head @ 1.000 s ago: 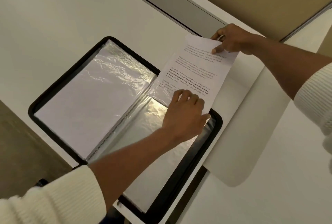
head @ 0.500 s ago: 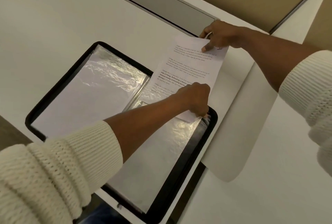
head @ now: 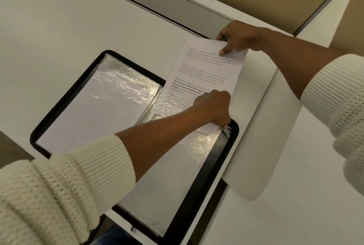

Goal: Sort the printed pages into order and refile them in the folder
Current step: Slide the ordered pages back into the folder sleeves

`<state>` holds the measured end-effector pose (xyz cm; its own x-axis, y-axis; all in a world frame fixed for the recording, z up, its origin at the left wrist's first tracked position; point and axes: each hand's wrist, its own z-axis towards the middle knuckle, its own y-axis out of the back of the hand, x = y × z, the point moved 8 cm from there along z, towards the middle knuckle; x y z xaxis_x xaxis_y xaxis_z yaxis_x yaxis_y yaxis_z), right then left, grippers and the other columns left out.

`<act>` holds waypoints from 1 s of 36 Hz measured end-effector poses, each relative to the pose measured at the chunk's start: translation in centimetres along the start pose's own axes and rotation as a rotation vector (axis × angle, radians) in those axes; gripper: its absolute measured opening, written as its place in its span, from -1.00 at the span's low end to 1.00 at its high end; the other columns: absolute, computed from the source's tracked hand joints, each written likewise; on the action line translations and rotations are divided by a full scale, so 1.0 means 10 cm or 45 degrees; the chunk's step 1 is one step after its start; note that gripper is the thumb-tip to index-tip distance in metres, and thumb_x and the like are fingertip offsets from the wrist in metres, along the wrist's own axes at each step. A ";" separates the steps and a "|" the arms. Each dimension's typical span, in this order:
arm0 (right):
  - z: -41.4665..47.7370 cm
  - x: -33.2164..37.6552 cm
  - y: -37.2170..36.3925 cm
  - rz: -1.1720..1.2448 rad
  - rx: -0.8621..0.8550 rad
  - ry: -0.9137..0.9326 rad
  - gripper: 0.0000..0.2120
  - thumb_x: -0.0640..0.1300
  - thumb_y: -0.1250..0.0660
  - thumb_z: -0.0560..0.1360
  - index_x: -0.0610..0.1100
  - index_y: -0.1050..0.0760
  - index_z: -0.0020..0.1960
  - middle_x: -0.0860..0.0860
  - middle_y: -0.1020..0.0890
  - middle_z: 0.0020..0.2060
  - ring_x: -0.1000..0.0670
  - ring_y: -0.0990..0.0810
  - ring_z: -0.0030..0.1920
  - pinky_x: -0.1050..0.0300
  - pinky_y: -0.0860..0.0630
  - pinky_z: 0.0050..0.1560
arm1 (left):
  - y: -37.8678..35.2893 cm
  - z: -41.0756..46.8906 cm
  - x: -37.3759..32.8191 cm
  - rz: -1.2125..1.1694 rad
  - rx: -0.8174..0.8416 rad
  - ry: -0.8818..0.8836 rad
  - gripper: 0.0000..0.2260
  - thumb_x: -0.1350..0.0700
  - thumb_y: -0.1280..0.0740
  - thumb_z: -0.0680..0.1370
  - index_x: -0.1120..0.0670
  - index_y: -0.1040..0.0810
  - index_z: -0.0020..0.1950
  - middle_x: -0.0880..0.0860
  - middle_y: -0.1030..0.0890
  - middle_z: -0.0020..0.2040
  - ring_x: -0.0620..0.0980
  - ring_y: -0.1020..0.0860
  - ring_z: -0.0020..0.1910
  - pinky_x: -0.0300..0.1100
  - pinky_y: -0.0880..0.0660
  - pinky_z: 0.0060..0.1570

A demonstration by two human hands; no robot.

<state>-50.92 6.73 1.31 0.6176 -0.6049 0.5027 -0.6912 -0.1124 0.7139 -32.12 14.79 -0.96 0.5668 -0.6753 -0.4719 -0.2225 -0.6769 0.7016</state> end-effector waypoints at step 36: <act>-0.18 -0.06 -0.05 -0.013 0.141 -0.252 -0.82 -0.34 -0.47 0.55 -0.19 -0.56 0.10 -0.01 -0.62 -0.12 -0.14 -0.61 -0.09 -0.12 -0.56 0.09 | 0.03 -0.05 0.04 -0.096 -0.059 0.061 -0.69 0.20 -0.54 0.43 0.08 -0.41 -0.31 0.07 -0.61 -0.22 0.12 -0.68 -0.12 -0.03 -0.62 0.02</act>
<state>-50.25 8.55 1.51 0.5464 -0.7450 0.3827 -0.7293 -0.1985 0.6548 -31.56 14.45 -0.71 0.6181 -0.6074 -0.4991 -0.1413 -0.7103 0.6895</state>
